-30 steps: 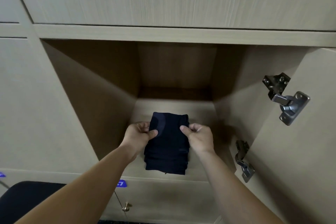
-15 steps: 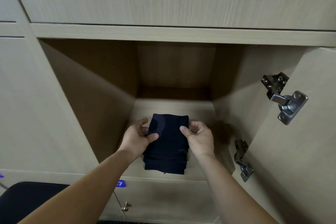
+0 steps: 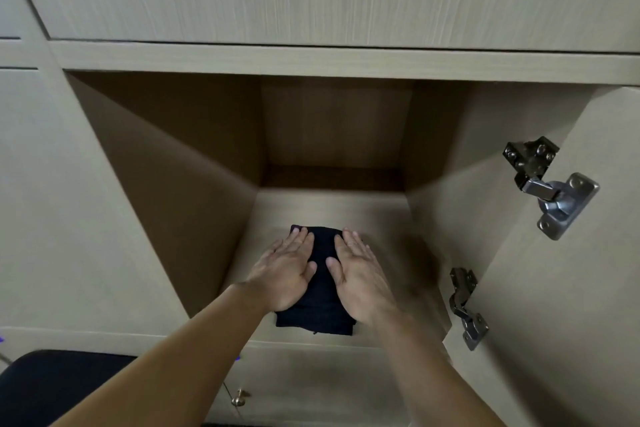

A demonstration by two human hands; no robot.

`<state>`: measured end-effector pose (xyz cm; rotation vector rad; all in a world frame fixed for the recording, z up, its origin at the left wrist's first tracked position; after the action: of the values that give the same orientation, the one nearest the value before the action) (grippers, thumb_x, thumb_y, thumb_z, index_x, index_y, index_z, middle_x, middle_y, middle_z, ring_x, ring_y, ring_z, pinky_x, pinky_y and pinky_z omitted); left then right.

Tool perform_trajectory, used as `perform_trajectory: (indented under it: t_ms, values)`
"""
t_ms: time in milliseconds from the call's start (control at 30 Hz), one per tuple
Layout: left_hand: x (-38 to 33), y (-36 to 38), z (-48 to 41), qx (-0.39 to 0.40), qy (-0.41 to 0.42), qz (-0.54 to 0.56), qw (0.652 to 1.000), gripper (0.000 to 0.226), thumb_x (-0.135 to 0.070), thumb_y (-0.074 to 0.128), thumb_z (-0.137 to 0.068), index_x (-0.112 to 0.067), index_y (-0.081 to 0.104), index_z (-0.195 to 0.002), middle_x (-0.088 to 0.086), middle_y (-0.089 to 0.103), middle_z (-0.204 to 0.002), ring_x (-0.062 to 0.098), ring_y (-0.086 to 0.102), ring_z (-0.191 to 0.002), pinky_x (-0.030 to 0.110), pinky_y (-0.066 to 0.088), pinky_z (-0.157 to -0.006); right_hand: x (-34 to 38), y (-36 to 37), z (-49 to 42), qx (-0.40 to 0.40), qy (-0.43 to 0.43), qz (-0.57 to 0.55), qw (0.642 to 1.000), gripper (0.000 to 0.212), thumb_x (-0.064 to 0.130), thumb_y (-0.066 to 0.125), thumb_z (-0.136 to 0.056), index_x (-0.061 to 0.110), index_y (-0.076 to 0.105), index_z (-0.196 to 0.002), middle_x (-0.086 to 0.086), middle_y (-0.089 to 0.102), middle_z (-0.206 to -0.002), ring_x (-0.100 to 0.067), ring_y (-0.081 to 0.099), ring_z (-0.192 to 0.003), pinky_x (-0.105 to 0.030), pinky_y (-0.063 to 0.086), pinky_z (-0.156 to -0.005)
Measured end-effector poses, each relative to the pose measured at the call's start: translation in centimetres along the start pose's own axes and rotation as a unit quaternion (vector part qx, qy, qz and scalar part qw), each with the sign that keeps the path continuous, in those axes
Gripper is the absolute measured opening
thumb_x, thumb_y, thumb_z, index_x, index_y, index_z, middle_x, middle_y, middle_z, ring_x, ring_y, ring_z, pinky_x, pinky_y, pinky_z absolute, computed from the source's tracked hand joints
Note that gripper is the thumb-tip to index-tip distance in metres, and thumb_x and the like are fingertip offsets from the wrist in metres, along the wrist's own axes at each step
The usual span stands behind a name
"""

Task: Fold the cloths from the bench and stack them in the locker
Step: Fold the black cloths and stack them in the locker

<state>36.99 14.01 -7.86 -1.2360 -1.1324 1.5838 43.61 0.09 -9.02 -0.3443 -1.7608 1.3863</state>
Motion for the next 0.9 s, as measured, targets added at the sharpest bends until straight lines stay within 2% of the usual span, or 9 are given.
perform_trajectory:
  t_ms: [133,300,500,633,733,800,900]
  values:
    - [1.3,1.5,0.7,0.021,-0.003,-0.043,0.999,0.059,-0.039,0.014,-0.107,-0.014,-0.011,-0.154,0.001,-0.015,-0.163,0.008,-0.018,-0.147,0.029,-0.01,-0.121,-0.4,1.3,0.0,0.001,-0.009,-0.007,1.0,0.056,0.038,0.018,-0.106,0.015,0.006,-0.155,0.001,-0.005,-0.163,-0.01,-0.011,-0.148,-0.025,-0.007,-0.119]
    - [1.6,1.8,1.0,0.016,0.0,-0.026,1.0,0.059,-0.039,0.014,-0.107,-0.014,-0.011,-0.154,0.001,-0.016,-0.162,0.007,-0.018,-0.147,0.024,-0.013,-0.118,-0.7,2.1,0.1,-0.002,-0.008,-0.008,1.0,0.056,0.039,0.017,-0.106,0.015,0.004,-0.155,0.002,-0.007,-0.162,-0.009,-0.012,-0.148,-0.024,-0.009,-0.118]
    - [0.8,0.3,2.7,-0.022,-0.012,-0.008,1.0,0.058,-0.038,0.02,-0.107,-0.013,0.003,-0.156,0.002,0.0,-0.164,0.01,-0.004,-0.15,0.023,-0.004,-0.119,-0.1,0.5,0.2,0.013,0.002,0.028,1.0,0.055,0.04,0.019,-0.106,0.015,0.011,-0.155,-0.001,0.0,-0.163,-0.013,-0.005,-0.149,-0.026,-0.005,-0.118]
    - [-0.2,-1.8,6.1,-0.081,-0.019,-0.002,0.997,0.055,-0.037,0.023,-0.107,-0.015,0.013,-0.156,0.002,0.013,-0.163,0.011,0.007,-0.151,0.023,0.003,-0.119,1.3,-2.2,1.3,-0.052,0.01,0.038,0.998,0.052,0.036,0.03,-0.105,0.016,0.026,-0.152,-0.004,0.025,-0.159,-0.018,0.02,-0.147,-0.027,0.013,-0.118]
    - [-0.6,-3.4,9.3,-0.098,-0.027,-0.014,0.995,0.055,-0.038,0.024,-0.106,-0.016,0.016,-0.156,0.002,0.018,-0.163,0.013,0.012,-0.15,0.025,0.007,-0.12,3.0,-4.2,3.2,-0.097,0.019,0.042,0.994,0.047,0.034,0.037,-0.103,0.018,0.038,-0.147,-0.002,0.043,-0.149,-0.019,0.04,-0.136,-0.03,0.032,-0.109]
    - [-0.7,-4.5,11.6,-0.111,-0.036,-0.026,0.993,0.055,-0.039,0.025,-0.106,-0.015,0.017,-0.156,0.002,0.018,-0.163,0.013,0.013,-0.15,0.025,0.007,-0.119,4.4,-5.2,4.8,-0.104,0.018,0.041,0.994,0.045,0.034,0.038,-0.103,0.018,0.04,-0.145,-0.002,0.049,-0.144,-0.02,0.049,-0.127,-0.032,0.041,-0.102]
    - [-0.5,-6.0,15.0,-0.135,-0.049,-0.048,0.988,0.057,-0.042,0.027,-0.105,-0.015,0.018,-0.155,0.002,0.019,-0.163,0.014,0.013,-0.15,0.026,0.009,-0.121,6.6,-6.3,7.2,-0.109,0.01,0.033,0.993,0.047,0.036,0.037,-0.102,0.019,0.04,-0.145,-0.003,0.051,-0.142,-0.021,0.052,-0.124,-0.034,0.046,-0.098]
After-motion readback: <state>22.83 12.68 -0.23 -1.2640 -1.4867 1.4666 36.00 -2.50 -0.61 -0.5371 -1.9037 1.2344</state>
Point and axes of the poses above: each hand's wrist, its own z-axis away from the middle knuckle, its own y-axis out of the palm, x = y × z, the point moved 1 cm from there along -z, towards the middle knuckle
